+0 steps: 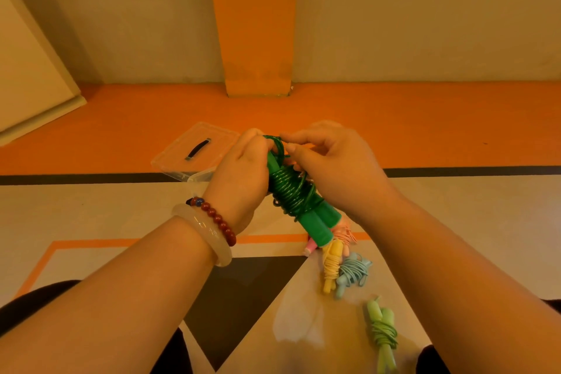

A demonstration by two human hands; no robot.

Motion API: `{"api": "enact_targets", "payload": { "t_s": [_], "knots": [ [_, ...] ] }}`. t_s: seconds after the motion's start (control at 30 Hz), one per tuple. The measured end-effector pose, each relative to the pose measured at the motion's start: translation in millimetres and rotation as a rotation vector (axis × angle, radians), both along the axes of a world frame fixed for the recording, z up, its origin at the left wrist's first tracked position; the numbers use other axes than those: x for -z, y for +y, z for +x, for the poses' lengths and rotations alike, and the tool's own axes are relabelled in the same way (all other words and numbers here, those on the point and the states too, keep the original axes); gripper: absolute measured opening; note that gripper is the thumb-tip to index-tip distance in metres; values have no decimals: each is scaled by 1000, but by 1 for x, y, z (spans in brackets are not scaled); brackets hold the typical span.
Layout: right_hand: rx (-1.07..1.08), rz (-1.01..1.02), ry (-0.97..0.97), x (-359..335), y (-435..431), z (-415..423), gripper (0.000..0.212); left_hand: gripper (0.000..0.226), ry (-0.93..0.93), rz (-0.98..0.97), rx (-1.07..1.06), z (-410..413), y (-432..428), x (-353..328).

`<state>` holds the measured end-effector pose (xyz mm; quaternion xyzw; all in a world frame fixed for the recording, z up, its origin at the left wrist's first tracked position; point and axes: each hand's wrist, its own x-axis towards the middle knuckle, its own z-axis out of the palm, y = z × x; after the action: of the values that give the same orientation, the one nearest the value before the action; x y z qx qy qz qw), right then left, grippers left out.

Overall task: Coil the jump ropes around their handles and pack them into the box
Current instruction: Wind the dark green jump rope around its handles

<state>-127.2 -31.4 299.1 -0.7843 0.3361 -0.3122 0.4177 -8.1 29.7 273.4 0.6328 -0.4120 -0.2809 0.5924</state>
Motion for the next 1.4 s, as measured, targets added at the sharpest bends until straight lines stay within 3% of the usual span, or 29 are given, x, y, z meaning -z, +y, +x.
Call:
{"api": "enact_targets", "payload": {
  "t_s": [0.1,0.17,0.23,0.3,0.4,0.53,0.73,1.0,1.17,1.27,1.4],
  "knots": [
    [-47,-142,132,6,5,3,34,28,-24,3,-33,2,7,-1],
    [-44,-184,145,8,6,5,34,38,112,39,-39,6,6,1],
    [-35,-191,136,8,4,5,25,12,332,51,83,2,4,-3],
    [-29,-199,124,8,2,4,20,11,455,33,66,1,3,-6],
    [-20,-207,97,9,4,1,16,21,353,25,37,-4,6,-6],
    [-36,-254,159,5,5,-2,18,23,376,24,29,-10,5,-10],
    [44,-174,-69,13,13,1,19,13,414,20,36,-9,2,-9],
    [142,-223,-162,13,10,1,18,18,428,-31,-43,-11,1,-5],
    [83,-397,-94,16,17,4,20,16,423,-49,-47,-6,2,-5],
    [45,-273,-113,12,19,4,15,16,413,-56,-49,-7,2,-6],
    [-15,-56,-7,8,17,5,40,18,403,-49,-74,-6,3,-5]
  ]
}}
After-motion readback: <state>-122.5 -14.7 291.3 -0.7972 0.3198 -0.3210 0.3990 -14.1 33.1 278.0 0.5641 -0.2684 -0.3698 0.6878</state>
